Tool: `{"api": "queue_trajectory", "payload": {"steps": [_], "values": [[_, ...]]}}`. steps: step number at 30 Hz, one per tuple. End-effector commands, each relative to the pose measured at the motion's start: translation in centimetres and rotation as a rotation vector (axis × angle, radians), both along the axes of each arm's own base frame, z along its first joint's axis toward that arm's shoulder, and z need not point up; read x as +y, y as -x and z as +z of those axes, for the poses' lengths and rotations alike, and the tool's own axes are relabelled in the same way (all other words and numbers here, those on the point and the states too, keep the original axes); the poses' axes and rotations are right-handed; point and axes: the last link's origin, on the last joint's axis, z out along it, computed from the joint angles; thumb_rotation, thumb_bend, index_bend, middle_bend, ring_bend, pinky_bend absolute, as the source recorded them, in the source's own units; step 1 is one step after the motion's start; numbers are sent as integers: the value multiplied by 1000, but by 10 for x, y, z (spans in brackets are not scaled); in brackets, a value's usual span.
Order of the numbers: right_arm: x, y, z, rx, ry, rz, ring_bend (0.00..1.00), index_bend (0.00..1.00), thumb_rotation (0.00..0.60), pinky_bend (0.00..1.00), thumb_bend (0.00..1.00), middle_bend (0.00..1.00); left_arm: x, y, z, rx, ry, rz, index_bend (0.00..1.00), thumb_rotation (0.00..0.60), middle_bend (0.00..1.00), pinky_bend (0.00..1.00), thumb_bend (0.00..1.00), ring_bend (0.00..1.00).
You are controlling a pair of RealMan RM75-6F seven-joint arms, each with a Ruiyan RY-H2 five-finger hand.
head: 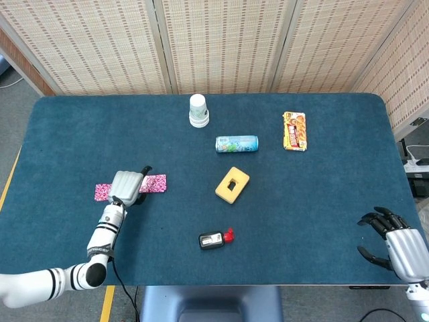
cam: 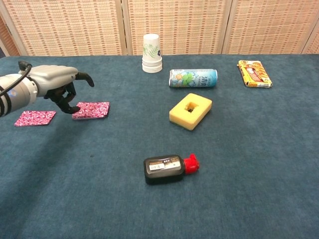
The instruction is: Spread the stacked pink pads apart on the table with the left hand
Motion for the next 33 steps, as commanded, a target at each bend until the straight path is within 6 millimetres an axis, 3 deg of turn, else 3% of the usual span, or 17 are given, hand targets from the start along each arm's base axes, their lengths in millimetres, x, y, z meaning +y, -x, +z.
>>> {"api": "queue_trajectory", "payload": {"steps": [1,17,27,33], "values": [[0,0,0,0,-1,1,187,399,600,306,93,335,5,-7,-12,36,15,0,189,600,800,810,354,895],[0,0,0,-1,-3,1,187,399,600,306,93,335,9,-12,-35,53,65,82,78,600,767,809,351,894],[0,0,0,-1,-5,2,187,399,600,306,93,335,12,-11,-42,41,48,115,220,600,776,812,338,896],[0,0,0,0,-5,3,187,399,600,306,92,335,13,-12,-46,25,45,132,227,600,775,813,339,895]]}}
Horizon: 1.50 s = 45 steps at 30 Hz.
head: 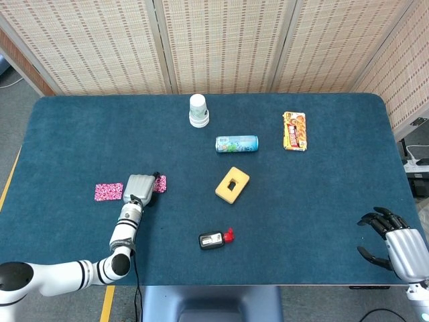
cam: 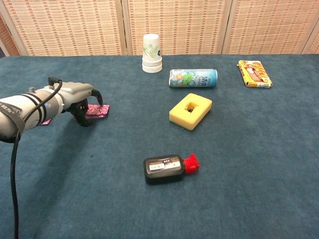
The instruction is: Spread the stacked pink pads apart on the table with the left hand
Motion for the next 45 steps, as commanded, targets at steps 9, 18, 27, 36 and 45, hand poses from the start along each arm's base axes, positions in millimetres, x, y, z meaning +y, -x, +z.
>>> {"api": "queue_trajectory", "payload": {"steps": [9,18,27,36,45], "values": [[0,0,0,2,-2,0,187,399,600,306,93,335,1,-5,-1,-15,-14,1,220,600,774,813,337,895],[0,0,-1,6,-9,-1,187,399,600,306,93,335,3,-4,-4,-27,-32,26,232,600,778,816,338,900],[0,0,-1,6,-11,0,187,399,600,306,93,335,4,-6,-5,-32,-43,33,275,600,784,823,338,906],[1,0,-1,5,-11,1,187,399,600,306,93,334,3,-7,-9,-34,-52,23,343,600,806,832,358,913],[1,0,-1,6,-12,0,187,399,600,306,92,335,0,-3,-5,-48,-79,-3,402,600,834,847,364,923]]}}
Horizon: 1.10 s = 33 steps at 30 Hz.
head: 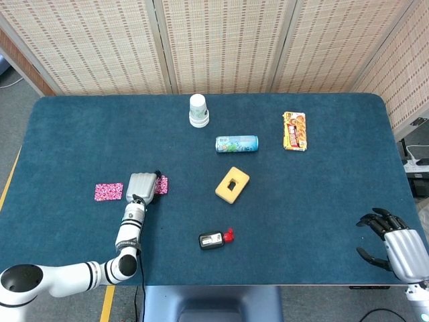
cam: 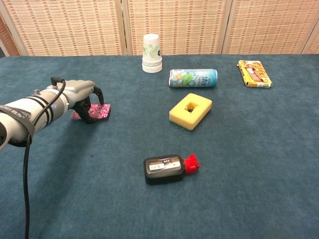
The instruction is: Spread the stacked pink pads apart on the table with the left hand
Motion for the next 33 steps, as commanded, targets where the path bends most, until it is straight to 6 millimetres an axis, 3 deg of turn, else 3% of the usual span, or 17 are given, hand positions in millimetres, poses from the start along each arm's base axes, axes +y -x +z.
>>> {"api": "queue_trajectory", "payload": {"steps": [1,12,23,33], "values": [[0,0,0,0,0,0,187,399,600,306,93,335,-3,3,4,-5,-12,-13,408,600,836,848,364,923],[-1,0,0,-1,-2,-4,187,399,600,306,93,335,-28,27,31,39,-62,-62,422,600,845,851,364,926],[-1,0,1,-4,3,0,187,399,600,306,93,335,-79,75,61,54,-94,-24,423,600,846,853,364,931],[0,0,0,-3,5,-1,187,399,600,306,92,335,-94,123,70,89,-80,71,423,600,845,853,365,931]]}}
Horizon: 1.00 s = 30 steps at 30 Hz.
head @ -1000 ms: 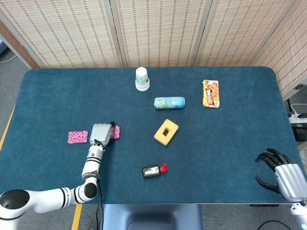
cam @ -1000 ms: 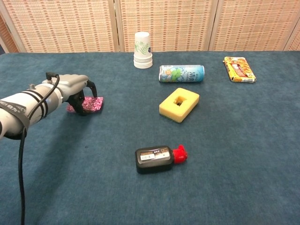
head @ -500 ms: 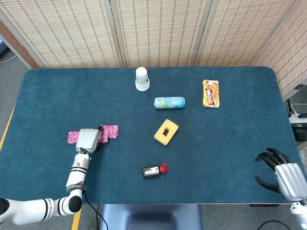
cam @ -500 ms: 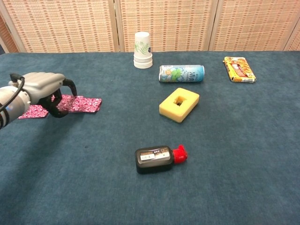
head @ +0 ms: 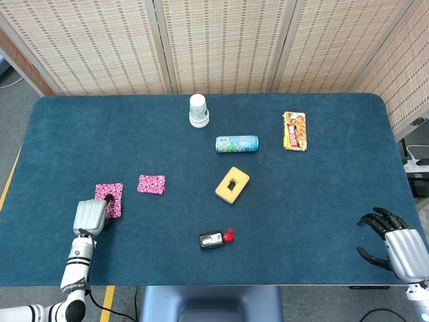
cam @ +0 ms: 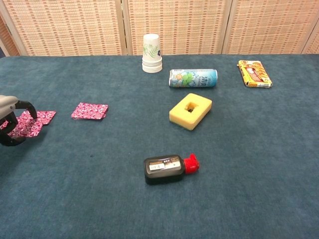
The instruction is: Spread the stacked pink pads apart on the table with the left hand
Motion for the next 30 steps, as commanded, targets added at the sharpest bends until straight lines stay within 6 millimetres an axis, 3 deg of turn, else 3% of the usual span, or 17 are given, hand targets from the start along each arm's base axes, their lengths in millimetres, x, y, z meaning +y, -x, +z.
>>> {"api": "queue_trajectory", "payload": {"steps": [1,7,12,22,26,30], "values": [[0,0,0,0,1,-1,187,399,600,306,93,335,-2,17,0,6,14,36,423,600,845,853,365,931],[-1,0,-2,4,-1,-4,187,399,600,307,93,335,-5,33,-5,17,34,76,405,600,834,853,364,931],[-1,-1,-2,5,1,-5,187,399,600,307,92,335,-6,37,-6,10,40,90,302,600,820,853,354,931],[0,-1,-1,1,4,-3,187,399,600,306,92,335,-12,30,-4,-15,32,84,59,600,815,857,317,931],[0,0,-1,1,3,-4,187,399,600,307,92,335,-17,24,3,-13,20,66,34,600,810,859,313,930],[0,-1,-1,1,1,-2,187,399,600,307,93,335,-23,4,23,-46,-27,12,29,600,797,859,313,923]]}}
